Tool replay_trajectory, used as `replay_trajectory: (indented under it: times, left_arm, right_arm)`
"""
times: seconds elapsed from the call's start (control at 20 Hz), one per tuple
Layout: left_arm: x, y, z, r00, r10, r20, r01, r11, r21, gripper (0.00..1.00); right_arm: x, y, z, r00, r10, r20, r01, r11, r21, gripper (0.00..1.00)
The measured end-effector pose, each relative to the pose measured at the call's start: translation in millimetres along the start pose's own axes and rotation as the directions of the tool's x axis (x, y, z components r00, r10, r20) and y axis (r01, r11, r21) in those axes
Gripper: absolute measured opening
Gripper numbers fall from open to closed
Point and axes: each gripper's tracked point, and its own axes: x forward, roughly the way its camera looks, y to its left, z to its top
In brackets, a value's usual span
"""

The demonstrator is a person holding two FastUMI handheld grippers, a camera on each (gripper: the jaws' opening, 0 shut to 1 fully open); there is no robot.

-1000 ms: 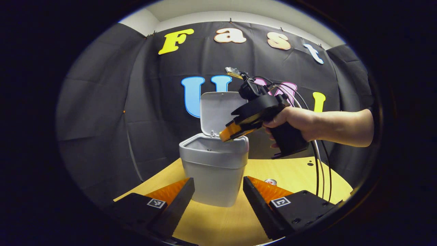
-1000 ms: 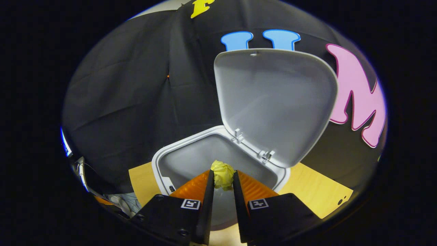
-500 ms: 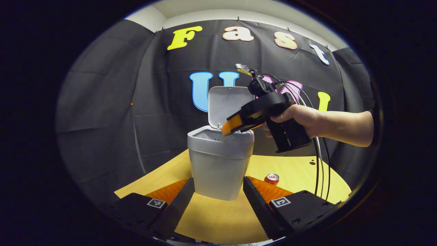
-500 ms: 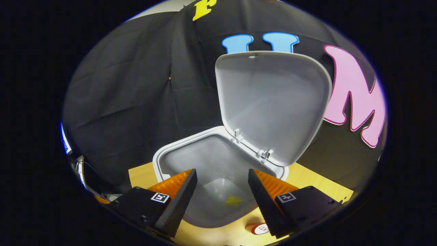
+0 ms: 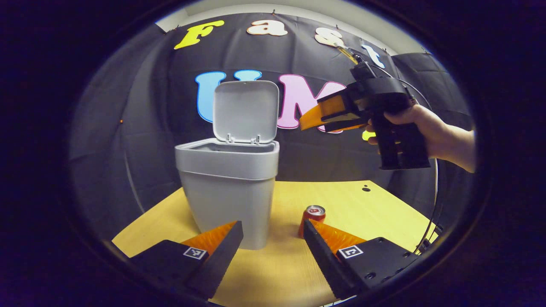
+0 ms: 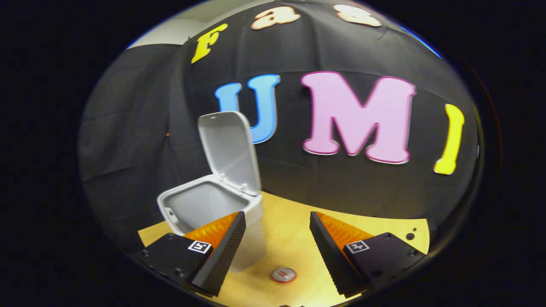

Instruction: Press the lid of the desktop garbage bin to open it, pick up the crumpled paper on the desktop and throw it into the bin, then pick up the pop can on the desktop and drop it into the bin, and finally close the garbage bin lid.

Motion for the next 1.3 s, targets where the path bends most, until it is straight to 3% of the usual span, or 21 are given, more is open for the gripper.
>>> replay_trajectory:
  times: [0.2, 0.35, 0.55, 0.65, 0.9, 1.3]
  left_arm:
    - [45.9, -32.5, -28.8, 0.995, -0.093, -0.022, 0.093, 0.995, 0.026, 0.96]
    - [77.1, -52.7, -48.5, 0.990, -0.134, -0.039, 0.136, 0.989, 0.055, 0.96]
    - [117.9, -65.9, -72.0, 0.988, -0.132, -0.081, 0.138, 0.988, 0.065, 0.96]
    - [137.2, -68.4, -81.1, 0.987, -0.126, -0.099, 0.132, 0.989, 0.064, 0.96]
    - [171.7, -81.7, -93.8, 0.983, -0.153, -0.102, 0.159, 0.986, 0.051, 0.96]
    - [214.3, -81.4, -103.0, 0.983, -0.140, -0.120, 0.151, 0.984, 0.095, 0.96]
  right_arm:
    - [-37.3, -71.2, -42.7, 0.988, -0.154, 0.003, 0.153, 0.984, 0.089, 0.97]
    - [-66.7, -116.2, -63.5, 0.964, -0.264, 0.029, 0.262, 0.963, 0.066, 0.96]
    - [-107.3, -154.6, -89.5, 0.929, -0.367, 0.041, 0.365, 0.930, 0.044, 0.96]
    - [-128.1, -172.4, -98.3, 0.899, -0.435, 0.055, 0.431, 0.900, 0.063, 0.96]
    - [-156.4, -171.1, -137.7, 0.888, -0.459, 0.008, 0.458, 0.886, 0.070, 0.96]
    - [-154.5, -173.3, -177.4, 0.888, -0.453, -0.085, 0.459, 0.884, 0.088, 0.96]
